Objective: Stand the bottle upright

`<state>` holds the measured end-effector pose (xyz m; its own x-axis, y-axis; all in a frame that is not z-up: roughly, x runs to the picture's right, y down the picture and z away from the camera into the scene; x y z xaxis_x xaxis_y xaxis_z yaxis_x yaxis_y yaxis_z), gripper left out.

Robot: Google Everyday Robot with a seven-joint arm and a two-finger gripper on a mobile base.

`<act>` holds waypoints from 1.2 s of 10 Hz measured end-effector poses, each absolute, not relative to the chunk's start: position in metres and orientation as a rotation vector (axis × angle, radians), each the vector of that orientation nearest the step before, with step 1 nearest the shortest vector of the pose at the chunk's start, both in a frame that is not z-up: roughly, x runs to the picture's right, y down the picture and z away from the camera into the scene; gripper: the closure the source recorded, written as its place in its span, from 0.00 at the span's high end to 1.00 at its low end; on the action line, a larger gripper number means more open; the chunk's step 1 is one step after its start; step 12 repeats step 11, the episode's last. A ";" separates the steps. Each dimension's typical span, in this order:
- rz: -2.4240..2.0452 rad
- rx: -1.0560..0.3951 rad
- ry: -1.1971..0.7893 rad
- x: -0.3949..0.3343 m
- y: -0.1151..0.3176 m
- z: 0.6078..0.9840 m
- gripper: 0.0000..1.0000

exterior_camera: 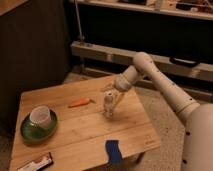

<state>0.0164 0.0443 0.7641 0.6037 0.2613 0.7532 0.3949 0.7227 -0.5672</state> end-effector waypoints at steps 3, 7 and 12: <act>-0.107 -0.795 -0.926 0.019 0.042 0.764 0.80; -0.138 -0.761 -0.914 0.032 0.038 0.767 0.80; -0.137 -0.760 -0.914 0.031 0.037 0.768 0.80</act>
